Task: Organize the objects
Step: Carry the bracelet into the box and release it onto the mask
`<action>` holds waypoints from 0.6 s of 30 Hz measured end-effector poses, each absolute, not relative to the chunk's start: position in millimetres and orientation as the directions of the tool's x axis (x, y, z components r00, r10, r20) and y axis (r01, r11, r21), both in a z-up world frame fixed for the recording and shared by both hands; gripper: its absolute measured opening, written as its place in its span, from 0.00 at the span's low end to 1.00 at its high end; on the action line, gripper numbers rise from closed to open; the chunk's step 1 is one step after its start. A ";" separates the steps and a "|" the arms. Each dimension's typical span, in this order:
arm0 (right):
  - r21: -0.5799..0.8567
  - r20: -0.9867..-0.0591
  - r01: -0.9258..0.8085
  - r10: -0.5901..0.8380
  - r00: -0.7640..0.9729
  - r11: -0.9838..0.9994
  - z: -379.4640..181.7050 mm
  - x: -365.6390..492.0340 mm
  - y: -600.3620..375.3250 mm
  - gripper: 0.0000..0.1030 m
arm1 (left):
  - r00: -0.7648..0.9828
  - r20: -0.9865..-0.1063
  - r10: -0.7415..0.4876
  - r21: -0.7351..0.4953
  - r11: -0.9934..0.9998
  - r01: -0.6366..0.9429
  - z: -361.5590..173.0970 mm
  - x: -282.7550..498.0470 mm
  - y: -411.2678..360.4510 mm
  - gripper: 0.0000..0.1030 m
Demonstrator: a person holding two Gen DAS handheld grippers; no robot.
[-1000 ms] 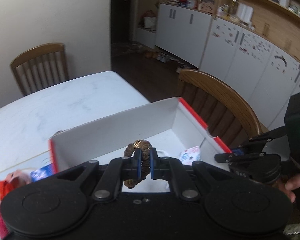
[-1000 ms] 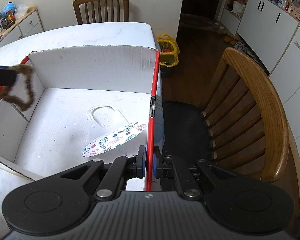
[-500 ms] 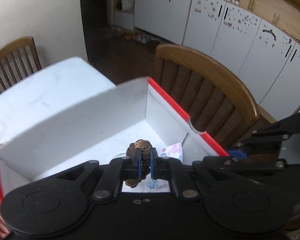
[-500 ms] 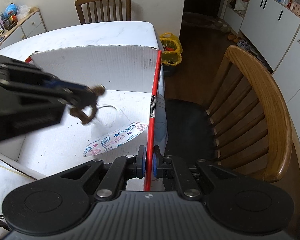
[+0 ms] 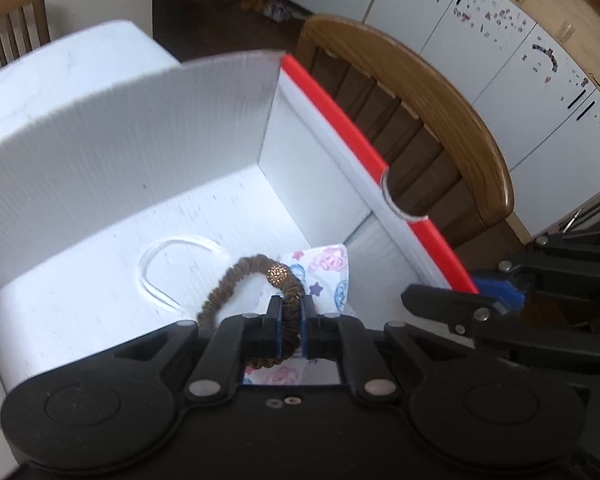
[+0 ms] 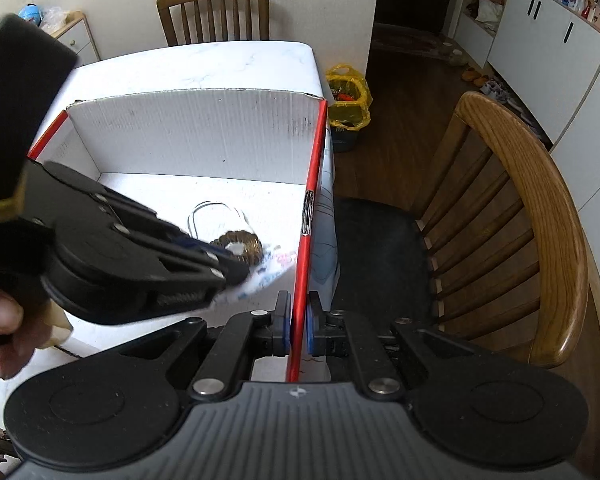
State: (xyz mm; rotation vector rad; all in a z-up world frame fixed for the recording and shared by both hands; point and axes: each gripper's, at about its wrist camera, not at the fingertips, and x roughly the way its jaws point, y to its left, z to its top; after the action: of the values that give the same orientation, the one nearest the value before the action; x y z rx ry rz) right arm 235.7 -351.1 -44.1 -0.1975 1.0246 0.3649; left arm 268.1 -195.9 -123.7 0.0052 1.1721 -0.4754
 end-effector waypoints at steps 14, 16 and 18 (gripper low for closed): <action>0.006 -0.864 -0.387 0.200 0.463 0.922 -42.8 236.3 -349.9 0.07 | 0.285 -0.879 -0.383 -0.270 0.891 0.365 -115.4 261.0 -188.5 0.24; 0.003 -0.864 -0.389 0.198 0.463 0.921 -42.8 235.8 -349.3 0.07 | 0.294 -0.874 -0.386 -0.273 0.892 0.359 -111.8 258.1 -184.3 0.29; 0.002 -0.864 -0.388 0.197 0.463 0.922 -42.7 235.5 -349.1 0.07 | 0.309 -0.869 -0.387 -0.272 0.894 0.356 -106.3 253.9 -180.2 0.31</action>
State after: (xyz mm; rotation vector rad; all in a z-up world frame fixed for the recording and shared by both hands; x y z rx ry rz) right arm 235.5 -349.1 -42.7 -0.2061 1.0294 0.3627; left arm 253.9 -180.2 -106.3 -0.0307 1.1563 -0.4910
